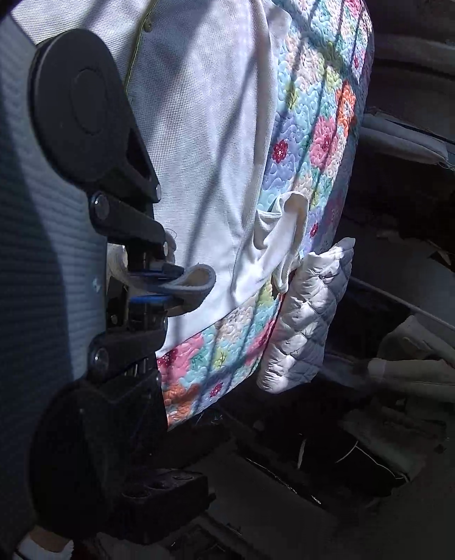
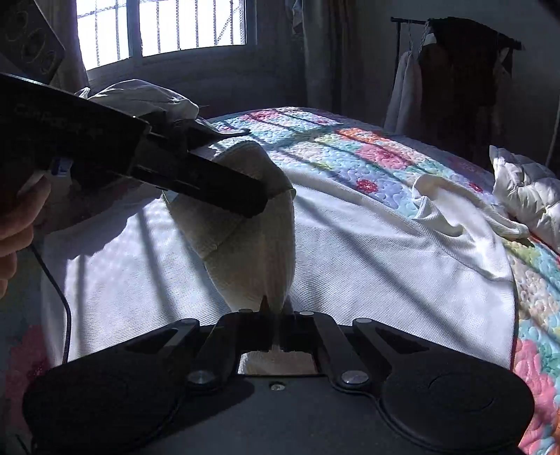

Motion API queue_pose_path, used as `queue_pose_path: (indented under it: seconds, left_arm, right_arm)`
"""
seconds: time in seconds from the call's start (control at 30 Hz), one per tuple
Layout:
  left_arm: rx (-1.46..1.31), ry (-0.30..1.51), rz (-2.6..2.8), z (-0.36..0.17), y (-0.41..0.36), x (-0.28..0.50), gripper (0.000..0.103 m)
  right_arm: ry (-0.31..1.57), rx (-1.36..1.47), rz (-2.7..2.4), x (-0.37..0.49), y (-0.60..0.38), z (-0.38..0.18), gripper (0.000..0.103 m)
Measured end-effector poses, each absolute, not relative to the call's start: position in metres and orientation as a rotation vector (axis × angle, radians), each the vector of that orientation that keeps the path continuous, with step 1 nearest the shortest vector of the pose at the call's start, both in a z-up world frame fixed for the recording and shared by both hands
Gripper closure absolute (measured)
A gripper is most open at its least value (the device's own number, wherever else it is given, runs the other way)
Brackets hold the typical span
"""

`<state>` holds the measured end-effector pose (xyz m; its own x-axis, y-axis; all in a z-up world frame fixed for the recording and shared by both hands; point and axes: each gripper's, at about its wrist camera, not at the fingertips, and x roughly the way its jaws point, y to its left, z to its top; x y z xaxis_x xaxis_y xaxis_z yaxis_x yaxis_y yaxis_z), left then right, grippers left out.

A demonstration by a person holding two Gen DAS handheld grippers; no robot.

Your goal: Fold clothes

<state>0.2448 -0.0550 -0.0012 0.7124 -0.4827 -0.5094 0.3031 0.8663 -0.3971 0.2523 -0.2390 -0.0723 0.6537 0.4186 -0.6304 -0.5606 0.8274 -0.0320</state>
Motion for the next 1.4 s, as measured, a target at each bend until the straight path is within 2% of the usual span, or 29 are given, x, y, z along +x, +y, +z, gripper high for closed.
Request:
queue_pose_path:
  seconds: [0.07, 0.13, 0.37, 0.53, 0.57, 0.67, 0.73, 0.83, 0.9, 0.93, 1.17, 1.23, 1.27, 1.3, 1.33, 1.37, 1.4]
  left_arm:
    - [-0.310, 0.626, -0.409, -0.003, -0.051, 0.246, 0.066]
    - [-0.327, 0.641, -0.391, -0.011, -0.046, 0.248, 0.051]
    - [-0.342, 0.781, -0.371, -0.064, -0.042, 0.266, 0.051]
    - [-0.297, 0.868, -0.398, -0.100, -0.058, 0.276, 0.051]
    - [-0.286, 0.880, -0.407, -0.105, -0.062, 0.278, 0.051]
    - [-0.264, 0.894, -0.435, -0.112, -0.074, 0.284, 0.051]
    - [-0.256, 0.899, -0.453, -0.114, -0.080, 0.288, 0.050]
    - [-0.246, 0.900, -0.479, -0.115, -0.091, 0.296, 0.048]
    - [-0.227, 0.893, -0.489, -0.114, -0.097, 0.303, 0.046]
    - [-0.219, 0.887, -0.492, -0.114, -0.100, 0.305, 0.046]
    - [-0.187, 0.901, -0.594, -0.122, -0.130, 0.343, 0.035]
    - [-0.177, 0.899, -0.592, -0.124, -0.140, 0.354, 0.035]
    - [-0.177, 0.886, -0.588, -0.124, -0.143, 0.357, 0.039]
    - [-0.188, 0.858, -0.581, -0.122, -0.144, 0.359, 0.043]
    - [-0.195, 0.845, -0.576, -0.120, -0.144, 0.360, 0.068]
    - [-0.201, 0.835, -0.571, -0.117, -0.143, 0.361, 0.088]
    - [-0.208, 0.826, -0.565, -0.114, -0.142, 0.362, 0.089]
  right_arm:
    - [0.649, -0.222, 0.532, 0.261, -0.248, -0.071, 0.100]
    - [0.645, -0.211, 0.503, 0.269, -0.258, -0.070, 0.099]
    - [0.668, -0.102, 0.432, 0.304, -0.293, -0.083, 0.098]
    - [0.717, 0.114, 0.416, 0.327, -0.314, -0.099, 0.096]
    - [0.719, 0.136, 0.402, 0.329, -0.317, -0.102, 0.094]
    - [0.768, 0.131, 0.327, 0.336, -0.320, -0.110, 0.076]
    - [0.798, 0.065, 0.303, 0.337, -0.316, -0.115, 0.075]
    - [0.826, -0.051, 0.255, 0.336, -0.310, -0.120, 0.066]
    - [0.843, -0.090, 0.219, 0.335, -0.310, -0.122, 0.052]
    - [0.846, -0.078, 0.207, 0.335, -0.312, -0.122, 0.050]
    - [0.812, 0.135, 0.203, 0.334, -0.336, -0.123, 0.048]
    - [0.785, 0.227, 0.225, 0.333, -0.344, -0.123, 0.050]
    - [0.780, 0.269, 0.256, 0.334, -0.346, -0.123, 0.067]
    - [0.784, 0.297, 0.283, 0.335, -0.347, -0.124, 0.090]
    - [0.792, 0.319, 0.303, 0.337, -0.346, -0.125, 0.094]
    - [0.792, 0.328, 0.310, 0.338, -0.345, -0.125, 0.095]
    - [0.784, 0.329, 0.317, 0.337, -0.345, -0.124, 0.095]
